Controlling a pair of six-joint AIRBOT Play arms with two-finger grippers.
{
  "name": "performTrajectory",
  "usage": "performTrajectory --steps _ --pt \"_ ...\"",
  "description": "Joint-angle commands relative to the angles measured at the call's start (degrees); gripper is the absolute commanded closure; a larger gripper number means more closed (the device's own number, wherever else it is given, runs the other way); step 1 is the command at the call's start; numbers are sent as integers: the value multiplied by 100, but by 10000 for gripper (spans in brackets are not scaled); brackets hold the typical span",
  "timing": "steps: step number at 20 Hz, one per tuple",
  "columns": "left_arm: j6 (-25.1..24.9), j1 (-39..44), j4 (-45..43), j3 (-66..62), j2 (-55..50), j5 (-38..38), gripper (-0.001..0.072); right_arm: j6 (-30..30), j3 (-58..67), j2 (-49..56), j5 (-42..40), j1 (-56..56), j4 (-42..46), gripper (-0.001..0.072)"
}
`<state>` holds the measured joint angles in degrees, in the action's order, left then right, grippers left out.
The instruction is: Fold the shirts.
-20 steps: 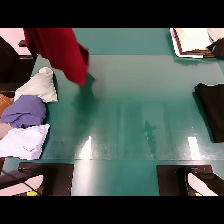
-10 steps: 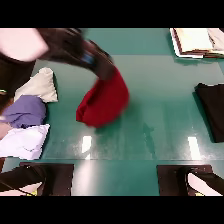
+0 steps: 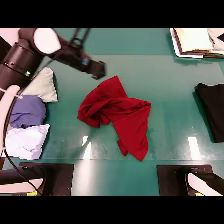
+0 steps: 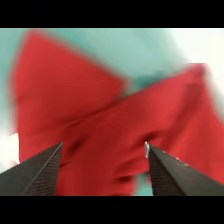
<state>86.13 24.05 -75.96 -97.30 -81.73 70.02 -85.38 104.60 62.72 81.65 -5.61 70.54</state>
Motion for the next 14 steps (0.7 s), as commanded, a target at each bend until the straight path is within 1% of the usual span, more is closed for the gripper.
performTrajectory --steps 1,3,6,8,10,13,14 --pt "85 -1307 472 1025 -17 -44 96 -2 7 11 48 -9 -4 693" --pt "-68 -1687 962 1961 -26 -424 96 -2 7 15 44 -9 -4 694" --pt "-267 -1779 1204 2889 -190 -960 96 -2 7 15 42 -9 -4 693" --pt "-420 -1779 1508 3060 -485 -990 96 -2 4 15 46 -9 -4 693" --pt "-415 -1759 1720 3062 -743 -997 96 -2 4 15 44 -9 -4 693" --pt "-472 -1759 2090 3058 -863 -1047 99 -4 4 15 48 -9 -4 694" --pt "-520 -1759 2181 3049 -861 -1045 225 -4 -9 15 46 -9 -7 693"
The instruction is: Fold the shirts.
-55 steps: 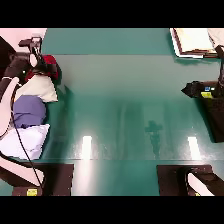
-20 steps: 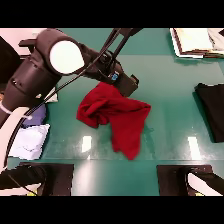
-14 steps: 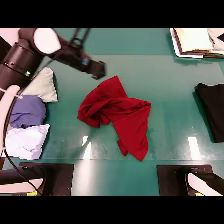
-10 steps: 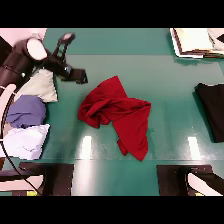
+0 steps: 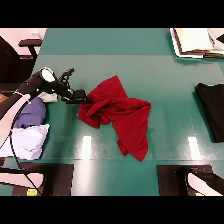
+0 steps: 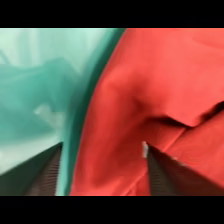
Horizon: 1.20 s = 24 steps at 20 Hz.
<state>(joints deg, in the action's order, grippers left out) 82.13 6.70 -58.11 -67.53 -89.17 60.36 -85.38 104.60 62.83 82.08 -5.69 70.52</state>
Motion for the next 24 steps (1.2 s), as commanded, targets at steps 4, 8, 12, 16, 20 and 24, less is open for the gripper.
performTrajectory --steps 4,8,12,16,20,24 --pt "-404 -26 621 -33 -98 -44 683 -9 -590 -70 81 2 -4 693" --pt "-424 -79 420 -739 151 70 683 -13 -2441 -450 256 7 -2 693" --pt "-466 -79 385 -1233 234 184 683 -74 -5073 -761 162 -33 -155 257" --pt "-463 -79 376 -1241 232 188 683 -39 -7204 -654 -734 -496 -1222 264" --pt "-459 -79 367 -1241 232 188 683 212 -7764 -83 -1805 -1370 -2159 267" --pt "-461 -79 365 -1241 232 236 683 214 -7278 671 -2186 -2055 -2127 366"
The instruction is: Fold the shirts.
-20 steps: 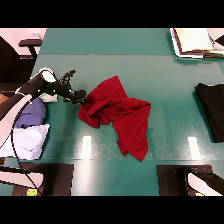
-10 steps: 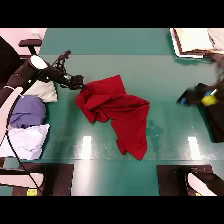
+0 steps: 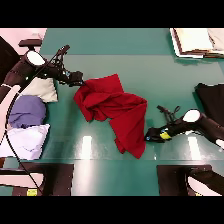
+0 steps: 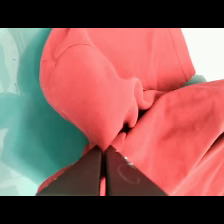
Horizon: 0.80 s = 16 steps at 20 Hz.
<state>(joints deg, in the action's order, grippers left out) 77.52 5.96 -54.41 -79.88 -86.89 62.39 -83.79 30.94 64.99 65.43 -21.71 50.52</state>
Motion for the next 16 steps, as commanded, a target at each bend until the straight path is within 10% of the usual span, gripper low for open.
performTrajectory --steps 1,4,10,16 --pt "0 -4 -7 -7 4 46 683 55 245 608 -551 -546 -70 493" --pt "-17 -4 -160 -81 20 44 684 7 702 769 -459 -498 476 694" --pt "-11 -4 -813 -1213 898 68 683 -529 2385 -542 584 1019 2577 695" --pt "-11 -4 -817 -2568 2387 138 683 57 4538 -1779 1187 2750 2656 695"
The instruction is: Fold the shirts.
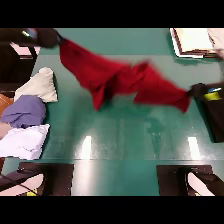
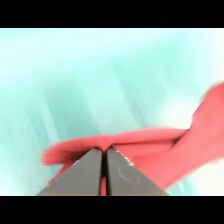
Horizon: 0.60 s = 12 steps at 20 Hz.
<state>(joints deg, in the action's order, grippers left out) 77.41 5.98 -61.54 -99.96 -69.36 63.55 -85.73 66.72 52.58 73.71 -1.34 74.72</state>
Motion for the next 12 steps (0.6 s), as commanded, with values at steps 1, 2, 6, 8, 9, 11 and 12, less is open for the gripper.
performTrajectory --steps 1,2,6,8,9,11,12 --pt "-2 -7 -105 -719 907 48 684 330 1266 -678 446 883 238 695" --pt "0 -7 -105 -824 1147 46 684 382 1537 -815 483 1034 232 695" --pt "15 -7 -101 -852 1766 273 684 380 2072 -1040 487 1106 197 695" --pt "15 -7 -105 -798 1733 621 684 376 2087 -925 494 920 149 695" --pt "15 -7 -105 -651 1735 640 684 374 2085 -817 525 789 151 695" --pt "15 -7 -127 -374 1735 634 684 374 2087 -560 487 492 164 695" --pt "15 -7 -151 -323 1735 634 684 372 2092 -461 426 376 201 695"
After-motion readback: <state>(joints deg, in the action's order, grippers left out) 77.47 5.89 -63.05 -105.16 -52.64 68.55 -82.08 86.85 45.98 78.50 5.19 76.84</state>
